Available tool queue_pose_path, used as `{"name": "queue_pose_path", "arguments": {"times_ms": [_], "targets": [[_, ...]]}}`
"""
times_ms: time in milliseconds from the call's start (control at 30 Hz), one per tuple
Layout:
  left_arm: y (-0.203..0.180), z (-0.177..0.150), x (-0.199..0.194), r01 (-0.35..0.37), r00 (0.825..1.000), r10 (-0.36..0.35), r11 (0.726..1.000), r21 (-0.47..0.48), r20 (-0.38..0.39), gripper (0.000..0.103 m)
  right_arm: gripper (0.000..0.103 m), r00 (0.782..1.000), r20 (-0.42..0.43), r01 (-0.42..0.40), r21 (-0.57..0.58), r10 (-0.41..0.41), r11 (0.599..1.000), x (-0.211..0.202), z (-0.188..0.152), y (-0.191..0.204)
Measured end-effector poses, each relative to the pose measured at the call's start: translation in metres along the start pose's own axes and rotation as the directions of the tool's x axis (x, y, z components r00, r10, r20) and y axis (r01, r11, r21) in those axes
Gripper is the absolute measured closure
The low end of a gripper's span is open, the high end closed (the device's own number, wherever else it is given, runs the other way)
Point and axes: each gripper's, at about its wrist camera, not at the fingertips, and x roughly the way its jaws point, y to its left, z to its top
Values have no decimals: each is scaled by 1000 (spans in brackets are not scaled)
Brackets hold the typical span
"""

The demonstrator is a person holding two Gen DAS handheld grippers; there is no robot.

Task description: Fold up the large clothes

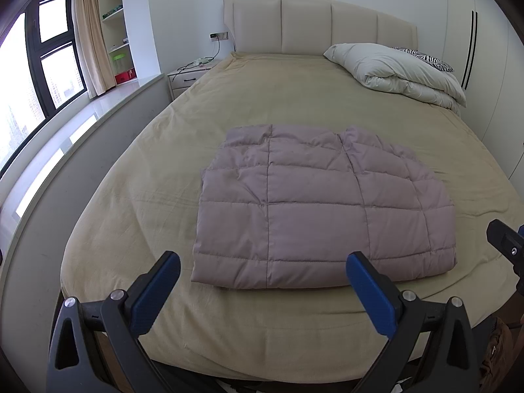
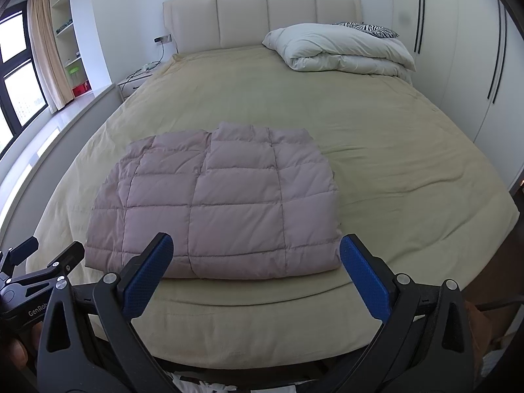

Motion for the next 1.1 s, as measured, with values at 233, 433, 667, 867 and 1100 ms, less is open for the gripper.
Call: {"name": "queue_pose_path", "arguments": {"times_ms": [233,433,667,867,1100], "targets": [[0,0,0,1,1000,-1,1000,0,-1,0,0,1000,-1,-1,1,1,1000,0,-1,0],[-1,-2,1,0,1000,0,1000,2,-1,0,0,1000,-1,-1,0,1,1000,0,-1,1],[-1,-2,1,0,1000,0,1000,2,-2,0,0,1000,-1,0,0,0,1000,-1,-1,2],[-1,-1,1,0,1000,0,1000,2,-1,0,0,1000,-2,-1,-2,1,1000,-1,-3,3],[0,-1,1,1,1000,-1,1000,4,-2,0,0,1000,-1,2,-1,-2,1000,-1,-2,3]]}}
